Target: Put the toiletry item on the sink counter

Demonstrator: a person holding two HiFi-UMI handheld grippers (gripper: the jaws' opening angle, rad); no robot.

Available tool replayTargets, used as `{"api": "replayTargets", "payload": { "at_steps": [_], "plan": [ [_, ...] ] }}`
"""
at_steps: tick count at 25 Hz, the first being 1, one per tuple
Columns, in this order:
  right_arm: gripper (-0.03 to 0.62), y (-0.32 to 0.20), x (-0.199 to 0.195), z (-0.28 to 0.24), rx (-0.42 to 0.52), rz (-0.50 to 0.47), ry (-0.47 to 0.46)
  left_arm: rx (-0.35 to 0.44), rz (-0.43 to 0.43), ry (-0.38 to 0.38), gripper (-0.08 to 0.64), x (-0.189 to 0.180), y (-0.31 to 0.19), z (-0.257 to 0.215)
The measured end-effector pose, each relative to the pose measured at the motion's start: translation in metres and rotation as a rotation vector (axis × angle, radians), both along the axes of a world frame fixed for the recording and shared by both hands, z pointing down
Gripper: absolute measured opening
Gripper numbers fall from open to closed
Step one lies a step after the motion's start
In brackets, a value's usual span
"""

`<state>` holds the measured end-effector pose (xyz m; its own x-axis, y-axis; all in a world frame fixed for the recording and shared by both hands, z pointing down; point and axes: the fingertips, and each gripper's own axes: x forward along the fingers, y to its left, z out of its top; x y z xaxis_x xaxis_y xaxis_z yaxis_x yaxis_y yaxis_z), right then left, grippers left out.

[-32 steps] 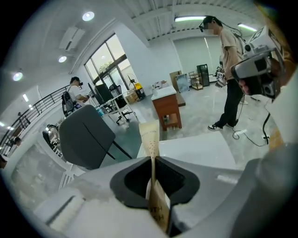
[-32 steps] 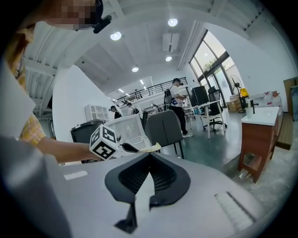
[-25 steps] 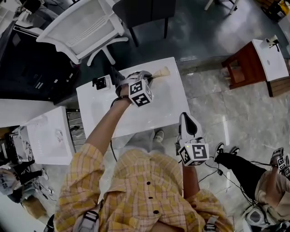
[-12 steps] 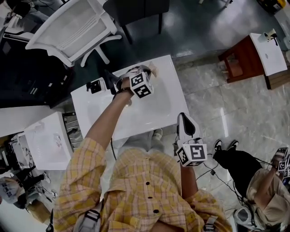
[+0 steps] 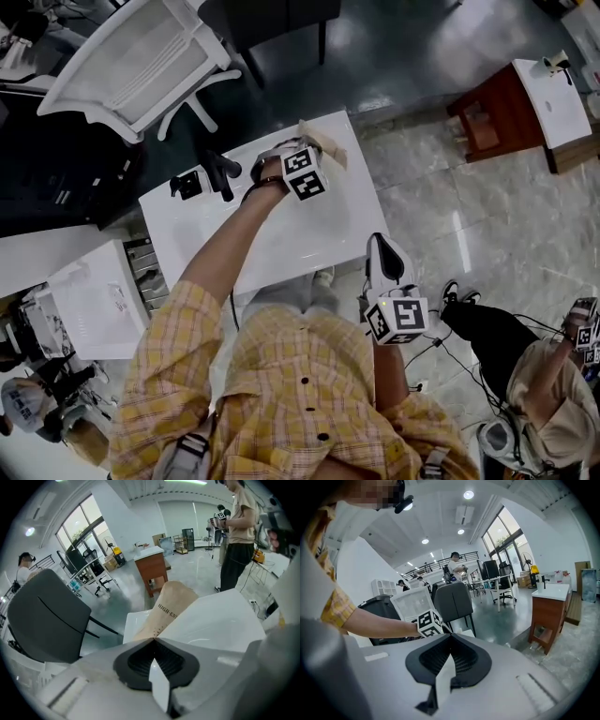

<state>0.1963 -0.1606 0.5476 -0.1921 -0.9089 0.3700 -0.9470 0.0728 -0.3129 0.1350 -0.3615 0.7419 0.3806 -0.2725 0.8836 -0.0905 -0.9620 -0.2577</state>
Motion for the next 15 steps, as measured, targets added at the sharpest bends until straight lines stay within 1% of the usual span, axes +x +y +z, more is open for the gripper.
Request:
{"api": "replayTargets", "payload": {
  "at_steps": [4,8,10,13,15],
  "plan": [
    [0.000,0.003,0.003,0.006,-0.025,0.008,0.004,-0.095,-0.012,-0.019,0.000,0.015,0.001,0.021],
    [0.000,0.006,0.008,0.015,-0.052,0.028,0.001,-0.155,-0.048,-0.025,0.000,0.022,0.006,0.038],
    [0.000,0.007,0.011,0.017,-0.061,0.037,0.001,-0.169,-0.044,-0.026,0.002,0.024,0.010,0.045],
    [0.000,0.008,0.013,0.019,-0.068,0.045,0.003,-0.164,-0.003,-0.025,0.003,0.029,0.017,0.050],
    [0.000,0.007,0.013,0.020,-0.070,0.046,0.002,-0.165,-0.010,-0.010,0.005,0.031,0.019,0.050]
  ]
}}
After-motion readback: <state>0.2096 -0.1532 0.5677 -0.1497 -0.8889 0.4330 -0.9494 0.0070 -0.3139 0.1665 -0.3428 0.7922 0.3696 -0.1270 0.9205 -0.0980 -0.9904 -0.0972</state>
